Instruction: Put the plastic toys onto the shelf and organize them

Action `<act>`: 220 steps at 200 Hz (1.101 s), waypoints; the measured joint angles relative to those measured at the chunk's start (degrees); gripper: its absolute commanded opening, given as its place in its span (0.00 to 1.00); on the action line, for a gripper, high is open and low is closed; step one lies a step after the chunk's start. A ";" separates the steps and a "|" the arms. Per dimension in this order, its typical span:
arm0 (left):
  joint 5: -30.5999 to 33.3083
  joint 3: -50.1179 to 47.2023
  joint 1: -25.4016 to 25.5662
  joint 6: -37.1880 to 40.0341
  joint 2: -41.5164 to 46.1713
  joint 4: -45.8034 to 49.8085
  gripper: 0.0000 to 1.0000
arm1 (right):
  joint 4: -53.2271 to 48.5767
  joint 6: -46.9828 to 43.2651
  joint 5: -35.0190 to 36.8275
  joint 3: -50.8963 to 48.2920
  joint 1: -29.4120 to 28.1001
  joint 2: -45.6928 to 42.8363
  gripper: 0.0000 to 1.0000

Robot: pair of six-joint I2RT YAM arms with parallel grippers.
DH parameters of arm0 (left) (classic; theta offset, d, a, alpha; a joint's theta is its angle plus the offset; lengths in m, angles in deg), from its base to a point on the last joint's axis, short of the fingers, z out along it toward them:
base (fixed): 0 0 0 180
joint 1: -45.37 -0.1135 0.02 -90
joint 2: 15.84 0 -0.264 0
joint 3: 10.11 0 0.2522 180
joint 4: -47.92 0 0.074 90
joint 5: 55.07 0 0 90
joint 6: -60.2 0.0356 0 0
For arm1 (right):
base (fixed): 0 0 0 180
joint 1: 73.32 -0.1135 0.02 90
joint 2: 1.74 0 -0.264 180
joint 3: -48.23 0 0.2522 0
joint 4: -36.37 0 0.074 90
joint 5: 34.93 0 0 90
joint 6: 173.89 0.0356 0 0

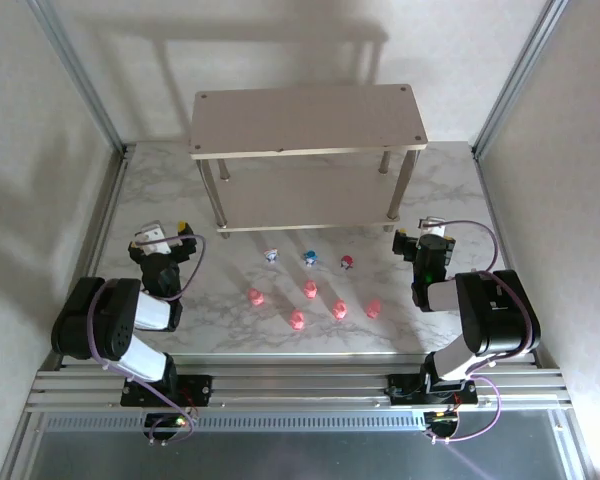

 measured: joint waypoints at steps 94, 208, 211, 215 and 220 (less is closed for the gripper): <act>0.00 0.00 0.00 0.00 0.00 0.00 1.00 | 0.00 0.00 0.00 0.00 0.00 0.00 0.99; -4.61 0.76 -1.33 0.13 0.00 1.44 0.81 | -0.04 -0.02 -1.14 0.00 0.00 0.00 0.99; -4.81 0.81 -1.36 -0.22 0.00 1.49 0.79 | -0.04 -0.02 -1.18 0.00 0.00 0.00 0.99; -4.98 0.92 -1.44 0.17 0.00 1.68 0.76 | -0.04 -0.02 -1.27 0.00 0.00 0.00 0.99; -5.11 1.20 -1.51 -0.04 0.07 2.32 0.73 | -0.11 0.00 -1.22 0.04 0.00 0.00 0.98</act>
